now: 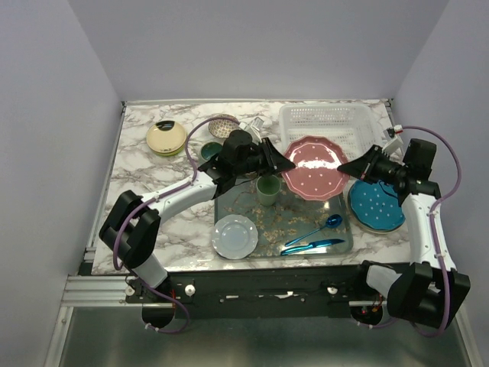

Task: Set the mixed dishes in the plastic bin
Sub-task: Pick up the plate at the center of the board, then place the plate in the plastic bin.

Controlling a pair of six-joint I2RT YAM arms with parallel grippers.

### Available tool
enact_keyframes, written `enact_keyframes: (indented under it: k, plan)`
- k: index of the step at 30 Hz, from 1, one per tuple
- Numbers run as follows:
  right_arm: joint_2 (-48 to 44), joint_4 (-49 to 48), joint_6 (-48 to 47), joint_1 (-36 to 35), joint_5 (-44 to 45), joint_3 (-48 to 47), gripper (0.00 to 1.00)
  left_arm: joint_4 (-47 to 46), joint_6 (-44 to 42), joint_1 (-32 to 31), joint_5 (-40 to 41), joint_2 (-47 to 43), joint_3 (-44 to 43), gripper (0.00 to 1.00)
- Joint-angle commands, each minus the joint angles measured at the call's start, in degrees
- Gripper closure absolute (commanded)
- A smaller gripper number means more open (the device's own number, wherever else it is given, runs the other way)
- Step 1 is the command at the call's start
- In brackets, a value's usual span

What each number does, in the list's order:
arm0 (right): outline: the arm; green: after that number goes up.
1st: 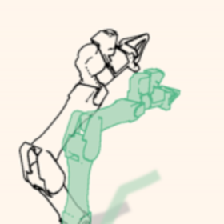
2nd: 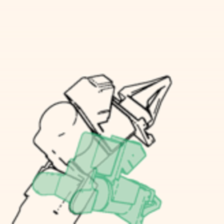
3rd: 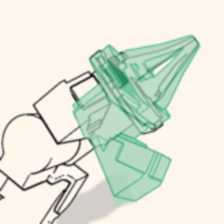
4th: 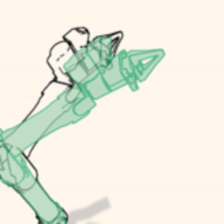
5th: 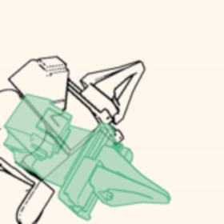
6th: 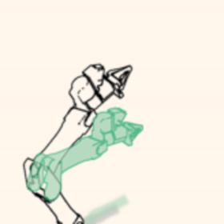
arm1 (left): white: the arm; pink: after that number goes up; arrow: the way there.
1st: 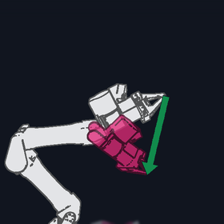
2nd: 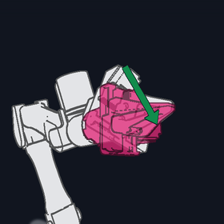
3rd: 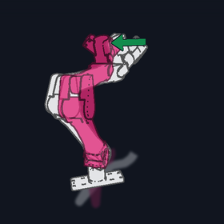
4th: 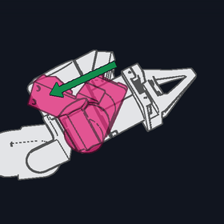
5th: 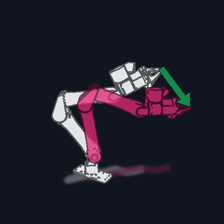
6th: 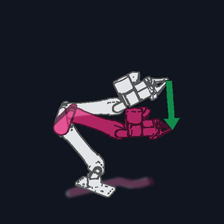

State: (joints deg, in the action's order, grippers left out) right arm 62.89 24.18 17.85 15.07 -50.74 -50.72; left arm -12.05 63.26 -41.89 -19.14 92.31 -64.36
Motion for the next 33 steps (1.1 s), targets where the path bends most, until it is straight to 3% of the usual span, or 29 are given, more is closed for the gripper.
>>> enact_keyframes:
  k: [1,5,6,8,9,13,15,22,27,33]
  plan:
    - [0.56,-3.00,2.19,-0.57,-7.17,-0.08,0.99,-10.27,2.12,0.31,-3.01,-3.02,-2.18,1.00]
    - [1.79,-3.88,3.77,-0.31,-9.90,-2.18,0.99,-10.62,2.13,1.28,-3.89,-3.28,-1.39,0.91]
    - [2.40,-3.97,4.38,-0.22,-10.69,-2.71,0.99,-10.71,2.21,1.81,-4.41,-3.54,-0.95,0.79]
    - [4.25,-4.32,5.18,-0.04,-11.22,-4.64,0.99,-10.62,2.13,2.60,-4.77,-4.24,-0.42,0.66]
    - [4.86,-5.37,6.40,-0.13,-11.66,-5.26,1.00,-9.66,1.34,3.65,-5.03,-4.59,0.02,0.51]
    - [8.46,-9.59,9.49,-0.13,-11.84,-8.07,0.99,-4.83,-1.90,6.72,-4.08,-8.28,1.77,0.24]
    - [11.45,-10.64,10.10,-0.04,-11.23,-10.61,1.00,-2.46,-2.97,8.39,-3.28,-11.35,3.79,0.15]
    - [21.03,-12.76,10.37,-0.13,-7.01,-18.78,0.99,9.57,-12.71,16.66,-1.52,-21.90,5.30,0.09]
    - [27.53,-12.58,8.00,-0.13,-2.18,-24.77,1.00,25.75,-33.68,17.98,12.85,-30.69,3.45,0.02]
    - [35.71,-11.01,4.49,-0.66,2.39,-31.70,1.00,24.90,-46.11,17.81,24.66,-44.22,12.04,0.01]
